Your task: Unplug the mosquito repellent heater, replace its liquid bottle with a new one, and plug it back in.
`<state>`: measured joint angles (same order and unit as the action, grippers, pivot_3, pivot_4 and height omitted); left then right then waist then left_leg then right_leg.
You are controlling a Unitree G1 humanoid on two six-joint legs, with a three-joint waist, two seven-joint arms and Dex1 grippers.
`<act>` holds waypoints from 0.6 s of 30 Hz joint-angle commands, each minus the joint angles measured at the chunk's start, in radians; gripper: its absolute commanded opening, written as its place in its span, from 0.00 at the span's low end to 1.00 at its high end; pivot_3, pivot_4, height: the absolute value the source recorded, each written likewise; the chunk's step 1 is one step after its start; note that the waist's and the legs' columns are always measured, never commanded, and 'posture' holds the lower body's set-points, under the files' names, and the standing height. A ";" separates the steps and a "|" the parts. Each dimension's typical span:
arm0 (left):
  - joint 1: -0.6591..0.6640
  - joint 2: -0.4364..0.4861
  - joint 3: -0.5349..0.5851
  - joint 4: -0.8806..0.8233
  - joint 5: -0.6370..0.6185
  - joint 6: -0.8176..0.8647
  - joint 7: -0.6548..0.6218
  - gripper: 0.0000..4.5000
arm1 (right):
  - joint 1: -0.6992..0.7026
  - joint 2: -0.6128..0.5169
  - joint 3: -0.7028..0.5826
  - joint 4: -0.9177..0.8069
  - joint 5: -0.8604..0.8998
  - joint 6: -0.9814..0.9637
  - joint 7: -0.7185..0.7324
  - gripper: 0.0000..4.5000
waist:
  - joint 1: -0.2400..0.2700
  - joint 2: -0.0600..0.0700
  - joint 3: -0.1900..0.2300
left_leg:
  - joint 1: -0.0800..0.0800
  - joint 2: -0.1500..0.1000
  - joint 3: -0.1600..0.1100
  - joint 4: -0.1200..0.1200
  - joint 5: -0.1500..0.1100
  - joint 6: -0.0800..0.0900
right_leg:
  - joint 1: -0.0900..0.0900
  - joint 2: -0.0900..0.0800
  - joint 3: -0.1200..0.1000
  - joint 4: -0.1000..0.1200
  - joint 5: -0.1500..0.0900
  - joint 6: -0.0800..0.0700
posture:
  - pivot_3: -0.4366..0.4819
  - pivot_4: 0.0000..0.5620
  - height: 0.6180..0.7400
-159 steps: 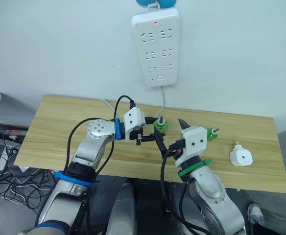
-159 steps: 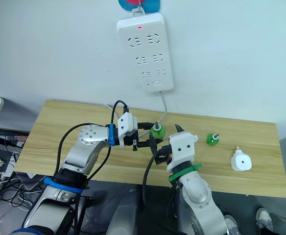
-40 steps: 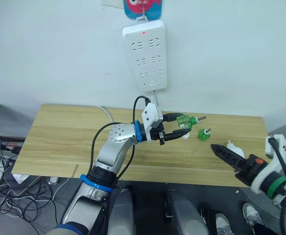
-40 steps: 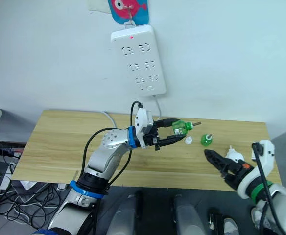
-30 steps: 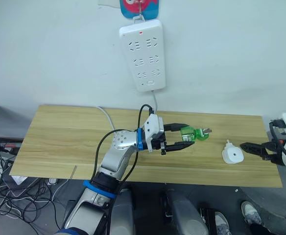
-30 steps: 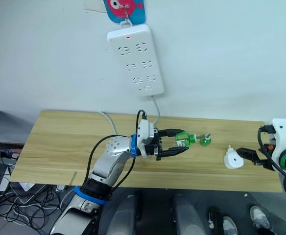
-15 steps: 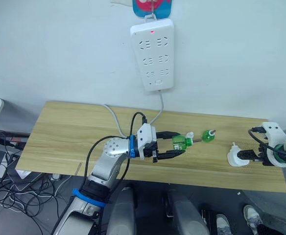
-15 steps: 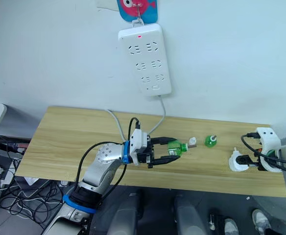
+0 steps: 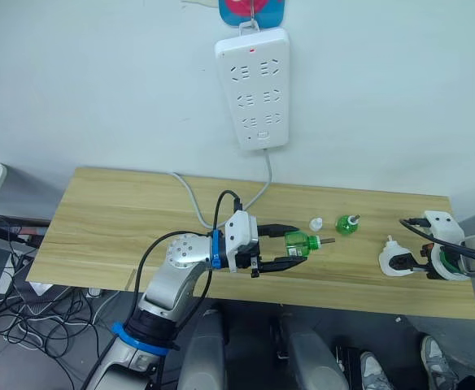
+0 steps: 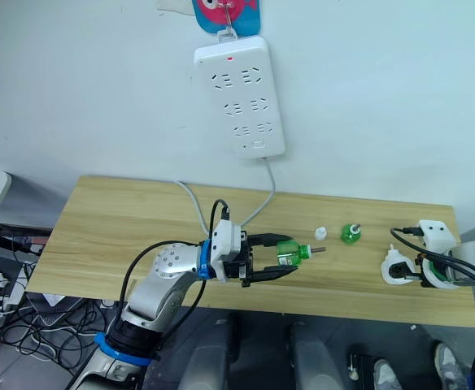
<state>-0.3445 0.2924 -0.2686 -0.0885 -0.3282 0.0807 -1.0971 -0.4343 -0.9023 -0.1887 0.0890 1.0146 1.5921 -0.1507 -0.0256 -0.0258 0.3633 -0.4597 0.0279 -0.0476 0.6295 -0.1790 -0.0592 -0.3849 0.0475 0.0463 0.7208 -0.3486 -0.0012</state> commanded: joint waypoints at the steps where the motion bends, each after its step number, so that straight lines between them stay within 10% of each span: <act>1: 0.018 0.006 -0.003 -0.063 -0.030 0.007 -0.001 0.51 | -0.023 0.014 -0.040 -0.012 -0.074 0.022 0.041 0.99 | 0.000 0.002 0.002 | 0.000 0.000 0.000 0.000 0.000 0.000 | 0.000 0.000 0.000 0.000 0.000 0.000 | 0.52 0.75 1.00; 18: 0.016 0.034 -0.004 -0.080 -0.042 0.024 -0.003 0.51 | 0.021 0.067 -0.012 -0.026 -0.294 -0.049 0.290 0.99 | 0.002 0.002 0.011 | 0.000 0.000 0.000 -0.001 0.000 0.000 | 0.000 0.000 0.000 -0.002 0.000 0.000 | 0.54 0.76 1.00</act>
<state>-0.3330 0.3279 -0.2688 -0.1154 -0.3512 0.1044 -1.1005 -0.4234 -0.8329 -0.1932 0.0851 0.7325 1.5520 0.1109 -0.0235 -0.0239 0.3744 -0.4602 0.0279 -0.0479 0.6281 -0.1791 -0.0591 -0.3850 0.0474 0.0461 0.7184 -0.3487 -0.0010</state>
